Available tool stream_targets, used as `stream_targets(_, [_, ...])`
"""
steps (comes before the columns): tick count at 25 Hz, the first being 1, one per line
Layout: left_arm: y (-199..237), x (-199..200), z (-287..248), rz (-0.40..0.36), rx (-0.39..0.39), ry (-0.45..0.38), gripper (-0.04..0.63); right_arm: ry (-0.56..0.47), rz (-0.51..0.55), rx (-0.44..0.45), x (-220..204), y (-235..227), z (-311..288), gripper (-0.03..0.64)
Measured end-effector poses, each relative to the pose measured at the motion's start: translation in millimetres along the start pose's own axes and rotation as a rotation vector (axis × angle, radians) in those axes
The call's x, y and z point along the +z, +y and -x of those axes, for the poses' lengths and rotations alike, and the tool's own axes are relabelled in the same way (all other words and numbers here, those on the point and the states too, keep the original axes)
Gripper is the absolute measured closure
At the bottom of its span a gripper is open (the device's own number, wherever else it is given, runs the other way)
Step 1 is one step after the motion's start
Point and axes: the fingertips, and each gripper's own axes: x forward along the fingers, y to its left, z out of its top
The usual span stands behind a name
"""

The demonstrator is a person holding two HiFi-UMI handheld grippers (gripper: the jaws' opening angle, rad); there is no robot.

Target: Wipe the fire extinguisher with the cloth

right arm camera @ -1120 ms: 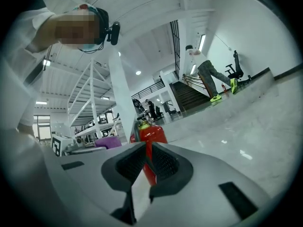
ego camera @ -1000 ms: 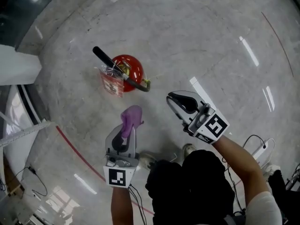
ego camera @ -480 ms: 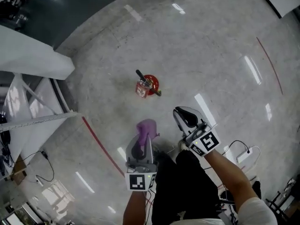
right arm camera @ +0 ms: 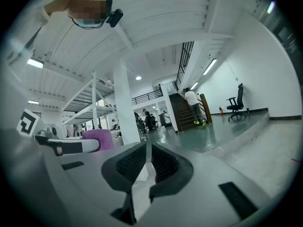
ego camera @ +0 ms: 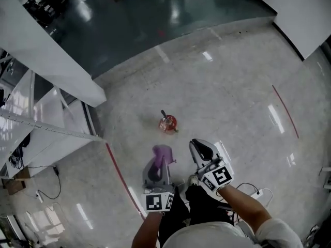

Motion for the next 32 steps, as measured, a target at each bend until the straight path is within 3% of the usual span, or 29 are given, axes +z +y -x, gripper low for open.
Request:
stream_targets(4, [-21.3,51.6,28.8,-0.018,0.041,-0.041,0.545,-0.012,-0.006,0.03,43.4,26.6,27.6,0.578])
stream_targets(9, [-26.4,75.8,62.3,-0.037,0.071,-0.042,0.545,0.013,0.048,0.045,54.3,59.1,54.4,0.589])
stream_targets(16, [-23.7,87.8,83.4,0.001,0.088,-0.032,0.545,-0.015,0.127,-0.01,73.5,93.8,75.7,0.598])
stream_targets(20, [-22.2,90.9,89.7,-0.032,0.087,-0.031,0.545,-0.038,0.158,-0.024,81.5,112.1,82.8,0.602])
stream_targets(32, [-24.1,64.1,109.1,-0.049,0.039,0.04,0.545,-0.042,0.135,-0.066,80.2,109.5,92.8,0.603])
